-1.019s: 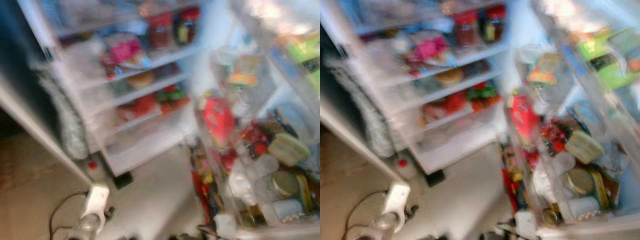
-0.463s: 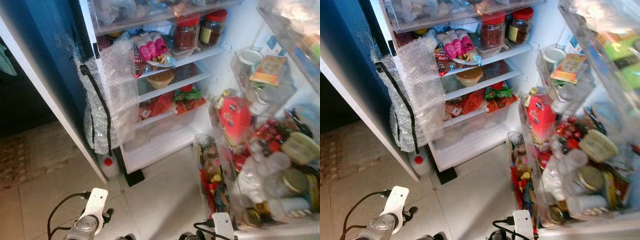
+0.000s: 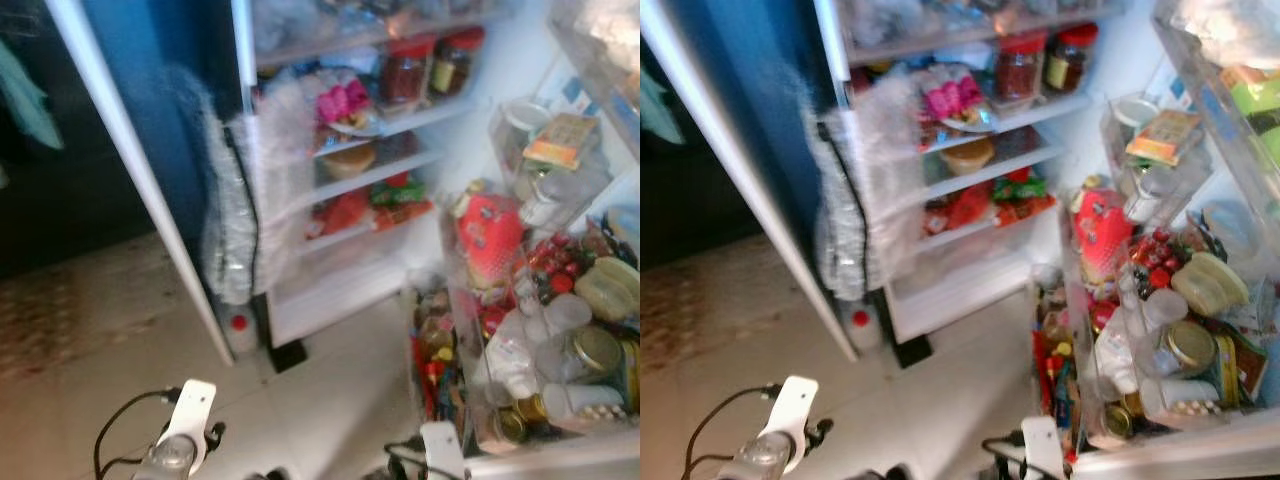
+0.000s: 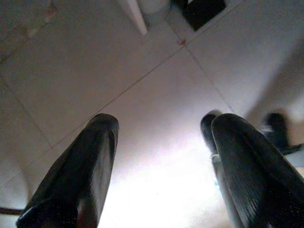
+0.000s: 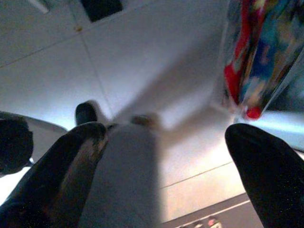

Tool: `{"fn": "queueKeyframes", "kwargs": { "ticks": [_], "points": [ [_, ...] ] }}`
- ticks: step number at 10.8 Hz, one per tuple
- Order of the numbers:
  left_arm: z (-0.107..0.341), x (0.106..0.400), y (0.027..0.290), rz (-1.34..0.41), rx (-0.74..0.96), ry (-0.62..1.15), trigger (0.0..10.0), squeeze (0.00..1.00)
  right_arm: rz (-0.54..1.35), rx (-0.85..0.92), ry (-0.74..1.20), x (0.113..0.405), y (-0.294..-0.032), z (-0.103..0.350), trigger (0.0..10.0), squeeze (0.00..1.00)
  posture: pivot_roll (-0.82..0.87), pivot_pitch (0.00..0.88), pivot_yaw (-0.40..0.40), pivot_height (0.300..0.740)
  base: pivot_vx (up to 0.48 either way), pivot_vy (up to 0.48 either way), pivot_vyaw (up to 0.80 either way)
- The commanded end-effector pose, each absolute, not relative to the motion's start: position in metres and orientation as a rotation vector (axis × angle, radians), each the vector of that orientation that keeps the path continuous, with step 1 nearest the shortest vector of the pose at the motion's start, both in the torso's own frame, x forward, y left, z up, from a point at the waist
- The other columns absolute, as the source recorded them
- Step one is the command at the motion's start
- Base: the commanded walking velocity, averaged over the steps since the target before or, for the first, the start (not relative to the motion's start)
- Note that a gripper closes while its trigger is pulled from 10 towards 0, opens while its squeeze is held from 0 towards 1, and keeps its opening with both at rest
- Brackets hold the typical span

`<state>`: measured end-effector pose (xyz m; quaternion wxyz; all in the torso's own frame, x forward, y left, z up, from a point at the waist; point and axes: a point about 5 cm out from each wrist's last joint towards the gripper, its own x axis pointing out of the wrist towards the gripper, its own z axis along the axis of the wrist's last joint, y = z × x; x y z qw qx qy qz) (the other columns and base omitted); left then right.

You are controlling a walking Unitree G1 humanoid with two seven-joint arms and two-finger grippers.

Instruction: Restocking fridge

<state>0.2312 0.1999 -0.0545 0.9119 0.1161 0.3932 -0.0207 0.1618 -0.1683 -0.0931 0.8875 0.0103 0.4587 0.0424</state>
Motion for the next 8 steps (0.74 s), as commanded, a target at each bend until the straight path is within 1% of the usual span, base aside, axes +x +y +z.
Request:
{"fn": "queueKeyframes", "kwargs": {
  "ticks": [1,2,8],
  "points": [
    [-0.0604,0.2230,0.1983,-0.052,0.249,0.848,10.0,0.00,0.074,0.024,1.000,0.1495,-0.1725,-0.0981,10.0,0.00,-0.16,0.149,-0.026,0.740,0.000,0.292,0.00],
    [-0.0602,0.2232,0.1985,-0.053,0.253,0.847,10.0,0.00,0.074,0.024,1.000,0.1495,-0.1725,-0.0982,10.0,0.00,-0.16,0.150,-0.026,0.740,0.000,0.266,0.00],
    [-0.0593,0.2235,0.2032,-0.050,0.265,0.848,10.0,0.00,0.054,0.011,0.987,0.1502,-0.1734,-0.0976,10.0,0.00,-0.16,0.164,-0.025,0.740,0.000,0.000,0.00]
  ]
}}
